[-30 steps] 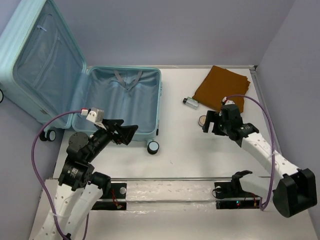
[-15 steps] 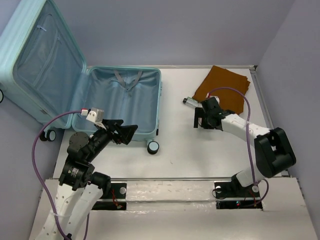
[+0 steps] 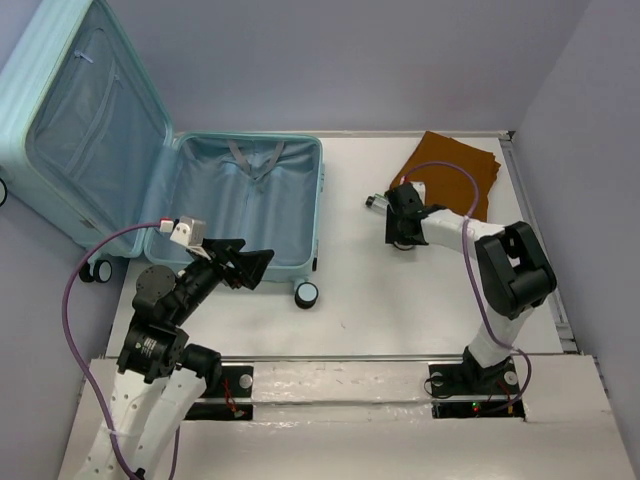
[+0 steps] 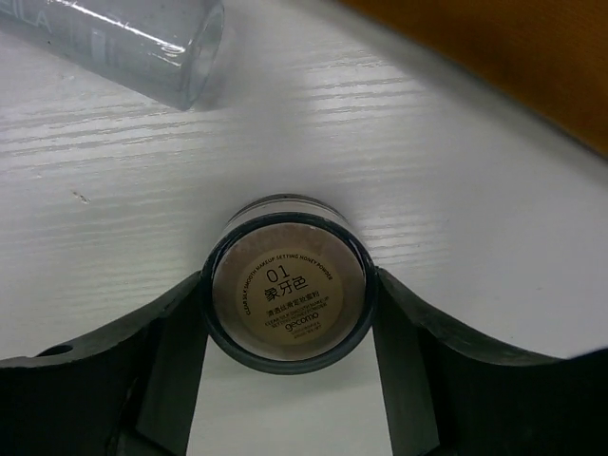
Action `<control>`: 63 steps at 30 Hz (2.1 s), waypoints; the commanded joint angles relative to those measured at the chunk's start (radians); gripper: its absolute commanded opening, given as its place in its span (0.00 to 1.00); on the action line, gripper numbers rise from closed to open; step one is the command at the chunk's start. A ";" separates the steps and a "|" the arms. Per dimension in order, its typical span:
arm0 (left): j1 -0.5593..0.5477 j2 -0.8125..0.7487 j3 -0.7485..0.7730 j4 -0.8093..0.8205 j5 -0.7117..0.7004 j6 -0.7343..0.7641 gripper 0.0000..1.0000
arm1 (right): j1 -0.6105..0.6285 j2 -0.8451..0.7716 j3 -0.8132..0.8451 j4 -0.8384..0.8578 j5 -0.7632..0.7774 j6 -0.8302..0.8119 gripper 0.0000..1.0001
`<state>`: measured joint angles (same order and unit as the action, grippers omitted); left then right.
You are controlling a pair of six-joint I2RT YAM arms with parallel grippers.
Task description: Pack the luggage
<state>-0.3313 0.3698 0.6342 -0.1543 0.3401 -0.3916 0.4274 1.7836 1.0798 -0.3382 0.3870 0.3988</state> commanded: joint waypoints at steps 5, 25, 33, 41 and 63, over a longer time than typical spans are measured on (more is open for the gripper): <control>0.012 -0.012 -0.002 0.052 0.030 0.007 0.99 | 0.177 -0.202 0.063 0.021 0.015 -0.040 0.32; 0.044 -0.023 0.001 0.042 -0.007 0.007 0.99 | 0.357 -0.151 0.265 0.146 -0.105 -0.014 0.59; 0.060 -0.008 0.001 0.042 0.000 0.007 0.99 | 0.070 -0.190 0.129 0.087 -0.276 -0.201 0.56; 0.080 0.000 -0.001 0.050 0.016 0.010 0.99 | 0.014 0.108 0.462 -0.151 -0.257 -0.421 0.73; 0.081 -0.019 -0.004 0.055 0.025 0.010 0.99 | 0.072 0.310 0.533 -0.242 -0.194 -0.402 0.43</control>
<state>-0.2550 0.3626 0.6342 -0.1539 0.3447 -0.3912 0.4549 2.1502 1.6550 -0.5674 0.1947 -0.0345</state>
